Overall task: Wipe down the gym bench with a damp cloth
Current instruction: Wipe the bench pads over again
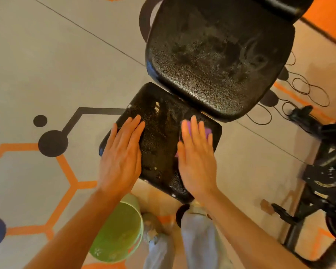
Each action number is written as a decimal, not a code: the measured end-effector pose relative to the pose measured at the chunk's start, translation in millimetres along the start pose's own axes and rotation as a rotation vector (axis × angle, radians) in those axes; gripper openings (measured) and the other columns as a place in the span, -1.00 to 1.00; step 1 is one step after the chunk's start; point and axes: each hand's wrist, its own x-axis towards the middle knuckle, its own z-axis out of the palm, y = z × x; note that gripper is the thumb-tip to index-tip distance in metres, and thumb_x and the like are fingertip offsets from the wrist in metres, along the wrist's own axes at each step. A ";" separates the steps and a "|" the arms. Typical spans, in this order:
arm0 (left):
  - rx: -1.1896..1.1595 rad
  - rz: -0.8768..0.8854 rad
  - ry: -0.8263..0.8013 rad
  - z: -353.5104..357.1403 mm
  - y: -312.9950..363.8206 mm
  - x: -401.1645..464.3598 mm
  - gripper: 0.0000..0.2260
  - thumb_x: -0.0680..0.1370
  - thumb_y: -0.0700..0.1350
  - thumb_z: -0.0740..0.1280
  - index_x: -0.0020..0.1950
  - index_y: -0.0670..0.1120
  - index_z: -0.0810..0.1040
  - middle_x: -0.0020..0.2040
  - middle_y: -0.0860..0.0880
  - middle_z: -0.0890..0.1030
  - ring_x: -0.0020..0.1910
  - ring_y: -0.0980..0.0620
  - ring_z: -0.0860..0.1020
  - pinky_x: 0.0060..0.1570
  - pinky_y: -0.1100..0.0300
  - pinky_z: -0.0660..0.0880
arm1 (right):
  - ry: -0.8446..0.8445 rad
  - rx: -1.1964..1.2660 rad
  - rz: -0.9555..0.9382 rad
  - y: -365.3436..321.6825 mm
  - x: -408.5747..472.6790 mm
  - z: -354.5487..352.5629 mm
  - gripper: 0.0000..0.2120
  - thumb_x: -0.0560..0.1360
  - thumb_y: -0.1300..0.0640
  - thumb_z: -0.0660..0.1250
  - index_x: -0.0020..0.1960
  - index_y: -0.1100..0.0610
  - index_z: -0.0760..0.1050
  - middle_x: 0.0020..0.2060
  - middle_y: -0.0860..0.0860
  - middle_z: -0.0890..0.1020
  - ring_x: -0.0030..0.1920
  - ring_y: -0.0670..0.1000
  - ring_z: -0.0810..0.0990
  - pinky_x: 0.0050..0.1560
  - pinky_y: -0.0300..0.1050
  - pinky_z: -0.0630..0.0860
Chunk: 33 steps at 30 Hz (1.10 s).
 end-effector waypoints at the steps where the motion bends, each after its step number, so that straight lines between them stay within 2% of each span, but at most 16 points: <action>1: -0.008 -0.002 0.017 0.4 0.2 0.6 -0.58 0.61 -0.19 0.06 0.48 -0.19 0.34 0.50 -0.14 0.34 0.52 -0.10 0.25 0.57 0.10 -0.12 | 0.051 0.015 0.111 4.3 22.7 -0.1 -0.48 0.62 0.01 -0.13 0.56 0.10 0.04 0.55 0.12 0.06 0.56 0.12 -0.03 0.52 0.17 0.04; 3: -0.015 -0.001 0.035 2.8 -0.4 1.6 -0.58 0.59 -0.22 0.09 0.46 -0.19 0.36 0.49 -0.14 0.36 0.51 -0.10 0.27 0.56 0.07 -0.03 | 0.108 0.048 0.258 -9.6 30.7 6.5 -0.49 0.63 0.04 -0.10 0.56 0.11 0.03 0.56 0.12 0.04 0.56 0.12 -0.04 0.53 0.17 0.01; 4: -0.014 0.003 0.032 3.8 -0.8 1.5 -0.58 0.59 -0.22 0.08 0.46 -0.19 0.36 0.49 -0.14 0.36 0.51 -0.10 0.28 0.56 0.07 0.00 | 0.115 0.053 0.248 -22.5 14.4 9.6 -0.49 0.63 0.05 -0.07 0.56 0.11 0.03 0.56 0.12 0.04 0.56 0.11 -0.05 0.54 0.15 -0.02; 7: -0.009 0.000 0.018 4.0 -2.0 1.7 -0.57 0.61 -0.17 0.03 0.46 -0.18 0.36 0.49 -0.13 0.35 0.51 -0.09 0.28 0.55 0.09 0.02 | -0.004 0.052 -0.029 -50.2 -61.9 4.2 -0.48 0.62 0.07 -0.01 0.56 0.10 0.05 0.56 0.08 0.04 0.56 0.09 -0.07 0.54 0.10 -0.04; 9: -0.004 0.001 0.012 3.2 -2.2 2.1 -0.57 0.60 -0.17 0.03 0.46 -0.18 0.36 0.50 -0.13 0.35 0.51 -0.09 0.27 0.54 0.07 0.04 | -0.046 0.062 -0.151 -32.8 -52.6 4.0 -0.49 0.63 0.05 -0.03 0.56 0.09 0.05 0.56 0.07 0.05 0.56 0.09 -0.07 0.53 0.12 -0.03; 10: -0.002 0.001 0.013 3.0 -2.5 1.9 -0.57 0.60 -0.18 0.04 0.46 -0.18 0.36 0.50 -0.13 0.35 0.51 -0.09 0.27 0.54 0.05 0.05 | -0.041 0.055 -0.126 -23.0 -26.8 4.3 -0.49 0.63 0.03 -0.07 0.56 0.09 0.04 0.56 0.08 0.04 0.56 0.09 -0.08 0.53 0.14 -0.02; 13: -0.005 0.005 0.026 4.7 -3.4 1.9 -0.57 0.58 -0.22 0.09 0.46 -0.18 0.37 0.49 -0.12 0.35 0.51 -0.07 0.27 0.55 0.06 0.05 | 0.065 0.068 0.158 -12.0 53.6 2.2 -0.47 0.62 0.01 -0.17 0.56 0.10 0.01 0.56 0.08 0.01 0.56 0.10 -0.09 0.52 0.17 -0.01; 15: -0.006 0.003 0.025 5.3 -3.6 1.9 -0.57 0.58 -0.21 0.07 0.46 -0.18 0.38 0.49 -0.11 0.36 0.51 -0.07 0.28 0.55 0.07 0.07 | 0.073 0.097 0.195 -29.6 35.3 6.8 -0.49 0.63 0.05 -0.09 0.56 0.11 0.01 0.56 0.06 0.01 0.56 0.08 -0.09 0.54 0.14 -0.04; 18: -0.006 -0.007 0.011 4.0 -3.6 2.4 -0.55 0.58 -0.19 0.04 0.46 -0.17 0.37 0.50 -0.11 0.35 0.51 -0.06 0.27 0.53 0.05 0.11 | -0.052 0.106 -0.097 -51.7 -53.3 0.6 -0.48 0.61 0.08 0.01 0.55 0.12 0.07 0.56 0.03 0.05 0.56 0.07 -0.07 0.53 0.12 -0.04; 20: -0.009 -0.005 0.006 3.6 -3.8 2.1 -0.55 0.57 -0.20 0.05 0.46 -0.17 0.37 0.50 -0.11 0.35 0.51 -0.05 0.27 0.52 0.02 0.13 | -0.084 0.075 -0.211 -36.3 -46.2 1.5 -0.48 0.61 0.06 0.01 0.55 0.11 0.07 0.56 0.04 0.06 0.56 0.08 -0.05 0.52 0.13 -0.01; 21: -0.009 -0.006 0.009 3.9 -3.9 1.9 -0.55 0.58 -0.20 0.05 0.46 -0.17 0.37 0.50 -0.10 0.35 0.51 -0.05 0.27 0.52 0.01 0.14 | -0.077 0.060 -0.184 -29.6 -18.9 2.3 -0.48 0.61 0.06 0.00 0.55 0.11 0.05 0.56 0.04 0.05 0.56 0.07 -0.06 0.53 0.14 0.00; 24: 0.003 -0.010 0.020 6.2 -3.3 2.9 -0.56 0.59 -0.19 0.04 0.47 -0.15 0.37 0.50 -0.09 0.35 0.51 -0.05 0.28 0.52 0.01 0.14 | 0.030 0.075 0.077 -28.7 61.5 1.0 -0.49 0.63 0.05 -0.05 0.56 0.12 0.03 0.56 0.06 0.03 0.56 0.05 -0.07 0.53 0.14 0.00; 26: 0.007 -0.013 0.019 7.0 -3.5 3.2 -0.56 0.59 -0.18 0.03 0.46 -0.15 0.37 0.49 -0.10 0.36 0.50 -0.06 0.29 0.51 0.00 0.16 | 0.053 0.108 0.112 -41.2 45.0 5.7 -0.49 0.64 0.07 -0.03 0.56 0.13 0.03 0.56 0.07 0.03 0.56 0.05 -0.08 0.54 0.13 -0.01; 30: 0.015 -0.004 0.013 5.4 -5.3 3.5 -0.55 0.58 -0.19 0.03 0.47 -0.16 0.36 0.49 -0.11 0.35 0.50 -0.08 0.30 0.49 -0.04 0.20 | -0.056 0.113 -0.192 -48.3 -58.6 0.8 -0.49 0.61 0.09 0.09 0.53 0.17 0.14 0.55 0.06 0.11 0.56 0.07 0.02 0.51 0.15 0.08; 32: 0.013 -0.013 0.009 4.9 -4.4 3.2 -0.55 0.58 -0.19 0.04 0.47 -0.15 0.36 0.50 -0.10 0.35 0.50 -0.07 0.30 0.49 -0.02 0.19 | -0.076 0.107 -0.260 -32.8 -28.2 4.6 -0.50 0.63 0.06 0.00 0.54 0.16 0.12 0.55 0.05 0.09 0.56 0.07 0.00 0.51 0.14 0.06; 33: 0.012 -0.019 0.009 4.8 -3.9 3.1 -0.55 0.58 -0.19 0.04 0.47 -0.15 0.37 0.50 -0.10 0.35 0.50 -0.06 0.30 0.49 -0.03 0.20 | -0.071 0.082 -0.229 -30.6 2.6 4.0 -0.50 0.64 0.04 -0.04 0.55 0.16 0.09 0.56 0.07 0.07 0.56 0.07 -0.03 0.52 0.14 0.04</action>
